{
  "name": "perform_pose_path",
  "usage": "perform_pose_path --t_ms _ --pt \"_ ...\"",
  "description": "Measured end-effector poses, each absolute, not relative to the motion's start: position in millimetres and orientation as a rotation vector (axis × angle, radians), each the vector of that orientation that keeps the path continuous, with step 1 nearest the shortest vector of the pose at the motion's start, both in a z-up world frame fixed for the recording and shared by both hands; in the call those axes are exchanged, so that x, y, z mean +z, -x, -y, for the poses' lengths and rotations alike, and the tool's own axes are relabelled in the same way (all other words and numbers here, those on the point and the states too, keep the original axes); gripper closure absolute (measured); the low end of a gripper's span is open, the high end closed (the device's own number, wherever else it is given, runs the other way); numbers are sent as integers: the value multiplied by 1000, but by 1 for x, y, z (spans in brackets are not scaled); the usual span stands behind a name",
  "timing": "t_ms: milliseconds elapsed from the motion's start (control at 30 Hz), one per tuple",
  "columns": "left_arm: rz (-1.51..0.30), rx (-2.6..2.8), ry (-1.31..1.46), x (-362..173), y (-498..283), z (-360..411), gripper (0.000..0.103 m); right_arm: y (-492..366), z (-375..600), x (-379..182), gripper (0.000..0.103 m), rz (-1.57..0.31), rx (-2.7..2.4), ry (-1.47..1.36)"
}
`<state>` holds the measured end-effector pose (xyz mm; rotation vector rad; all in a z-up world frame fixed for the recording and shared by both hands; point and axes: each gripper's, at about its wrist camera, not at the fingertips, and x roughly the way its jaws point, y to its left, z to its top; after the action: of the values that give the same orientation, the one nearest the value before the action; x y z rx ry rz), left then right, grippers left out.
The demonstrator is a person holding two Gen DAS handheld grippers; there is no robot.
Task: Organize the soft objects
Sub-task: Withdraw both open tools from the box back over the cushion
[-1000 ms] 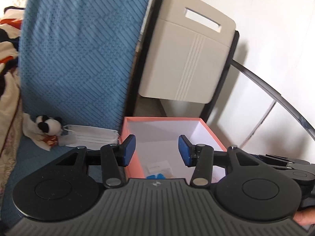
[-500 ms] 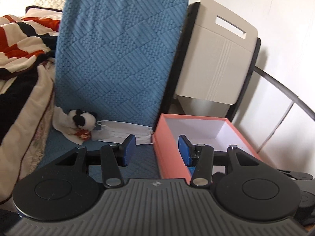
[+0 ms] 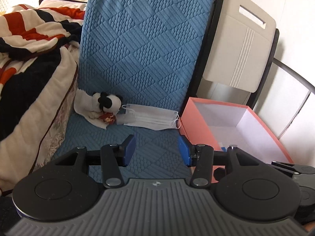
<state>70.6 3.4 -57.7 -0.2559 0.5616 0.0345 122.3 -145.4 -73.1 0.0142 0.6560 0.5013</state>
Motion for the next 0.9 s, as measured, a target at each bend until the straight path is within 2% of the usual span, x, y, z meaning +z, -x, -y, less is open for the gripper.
perform_pose_path --t_ms 400,900 --pt "-578 37 270 -80 -72 -19 49 -117 132 -100 57 -661 481 18" --pt "-615 64 351 -118 -115 -55 49 -147 111 -117 57 -682 480 -53"
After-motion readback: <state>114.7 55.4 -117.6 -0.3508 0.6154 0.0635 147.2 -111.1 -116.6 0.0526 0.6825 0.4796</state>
